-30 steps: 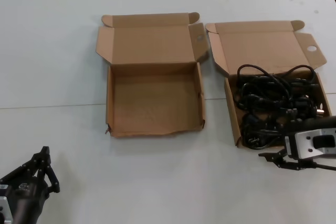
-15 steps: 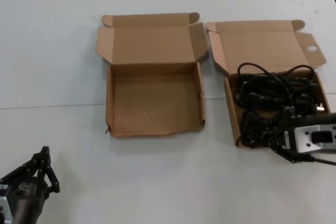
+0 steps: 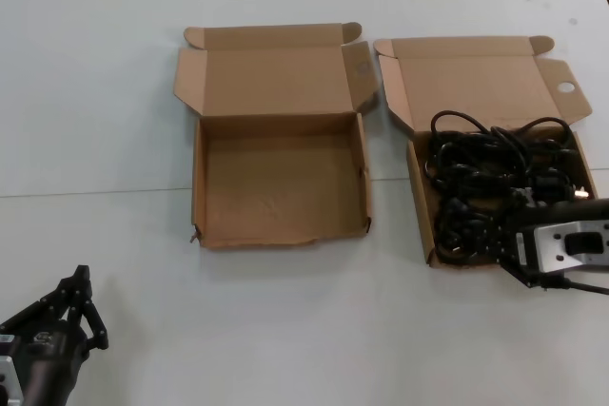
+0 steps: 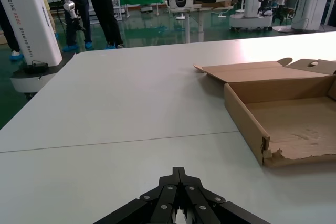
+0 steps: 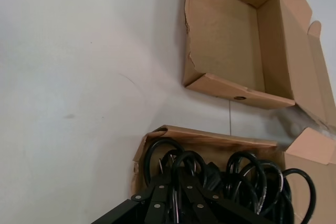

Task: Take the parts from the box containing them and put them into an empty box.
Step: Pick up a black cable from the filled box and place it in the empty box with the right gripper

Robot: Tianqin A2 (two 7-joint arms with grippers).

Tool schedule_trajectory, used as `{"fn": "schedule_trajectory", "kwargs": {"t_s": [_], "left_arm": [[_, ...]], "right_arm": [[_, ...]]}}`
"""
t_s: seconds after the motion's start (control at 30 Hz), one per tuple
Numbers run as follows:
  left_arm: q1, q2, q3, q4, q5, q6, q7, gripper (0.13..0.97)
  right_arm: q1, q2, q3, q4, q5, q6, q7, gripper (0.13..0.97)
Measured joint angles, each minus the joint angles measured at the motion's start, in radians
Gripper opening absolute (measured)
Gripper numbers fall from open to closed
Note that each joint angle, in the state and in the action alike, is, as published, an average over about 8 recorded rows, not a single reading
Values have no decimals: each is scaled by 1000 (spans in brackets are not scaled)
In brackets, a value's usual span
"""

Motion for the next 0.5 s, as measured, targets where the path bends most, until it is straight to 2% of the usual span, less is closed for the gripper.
{"fn": "schedule_trajectory", "kwargs": {"t_s": [0.2,0.5], "left_arm": [[0,0,0,0,0,0,0,156],[0,0,0,0,0,0,0,156]], "right_arm": [[-3,1,27,49,-7,-38,0,162],[-1,-52,149,175,-54,-167,0,160]]}}
